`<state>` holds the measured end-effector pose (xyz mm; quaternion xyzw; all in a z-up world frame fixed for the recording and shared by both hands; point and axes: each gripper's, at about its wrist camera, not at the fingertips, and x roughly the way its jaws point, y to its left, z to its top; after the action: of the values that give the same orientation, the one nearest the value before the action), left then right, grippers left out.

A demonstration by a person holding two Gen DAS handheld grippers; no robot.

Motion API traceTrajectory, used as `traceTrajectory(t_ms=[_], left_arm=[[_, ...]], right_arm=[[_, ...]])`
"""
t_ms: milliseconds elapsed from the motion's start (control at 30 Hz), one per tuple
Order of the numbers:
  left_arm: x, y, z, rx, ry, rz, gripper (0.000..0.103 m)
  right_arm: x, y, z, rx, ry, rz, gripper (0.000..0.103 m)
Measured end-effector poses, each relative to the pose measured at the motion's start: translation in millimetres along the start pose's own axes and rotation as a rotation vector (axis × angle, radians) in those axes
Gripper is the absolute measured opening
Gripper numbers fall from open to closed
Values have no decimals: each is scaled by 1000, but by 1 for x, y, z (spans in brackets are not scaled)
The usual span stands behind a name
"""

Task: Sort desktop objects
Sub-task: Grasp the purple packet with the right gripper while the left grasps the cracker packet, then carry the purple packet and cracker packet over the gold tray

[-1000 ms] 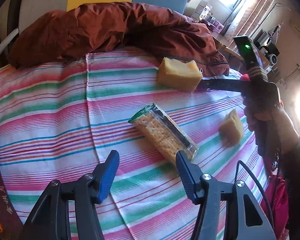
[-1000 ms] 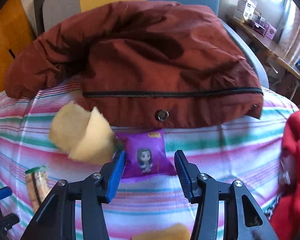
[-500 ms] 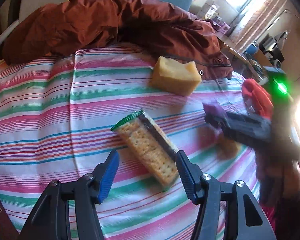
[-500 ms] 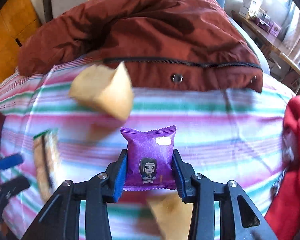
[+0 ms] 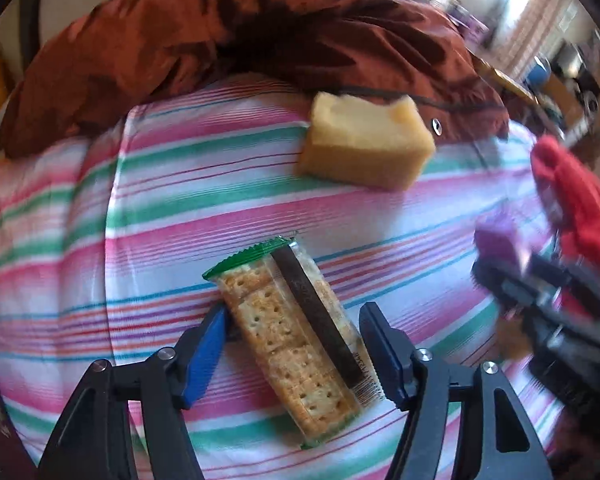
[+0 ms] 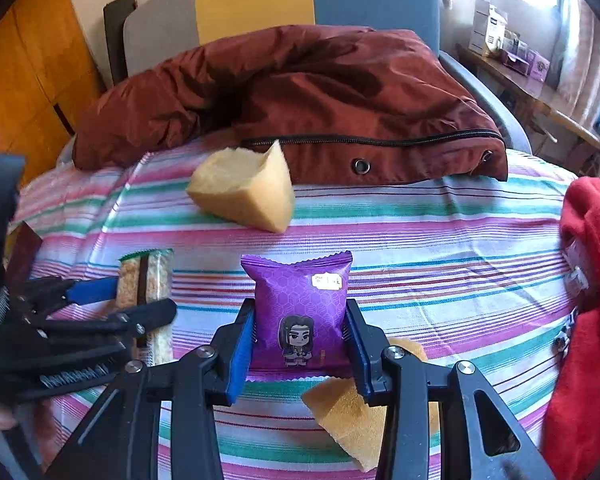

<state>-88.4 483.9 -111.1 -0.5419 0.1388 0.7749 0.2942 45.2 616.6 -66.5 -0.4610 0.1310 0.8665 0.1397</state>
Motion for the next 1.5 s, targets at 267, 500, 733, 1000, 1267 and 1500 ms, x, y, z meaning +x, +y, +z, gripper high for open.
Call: traceTrajectory(t_ms=[267,500,733,1000,1267,1500], left_arm=[[-9,-2,-27,154,-46,31,50],[-27,19,-63,181,-88,27,49],[-48,41,-90,150,-121,23,49],[-77,57,-111,127,-178,21,49],[-122,75,-121,94,-271,20,49],[-158,94,-134,62,-346,34,49]], right_arm=[[-3,24,9,-56,-49,45,42],[14,57,0,-128,-5,89,42],[32,84,-14,-157,61,122,42],[37,113,-34,-168,120,124,42],[27,136,-49,-143,134,137,42],[19,162,-62,-91,129,178,42]])
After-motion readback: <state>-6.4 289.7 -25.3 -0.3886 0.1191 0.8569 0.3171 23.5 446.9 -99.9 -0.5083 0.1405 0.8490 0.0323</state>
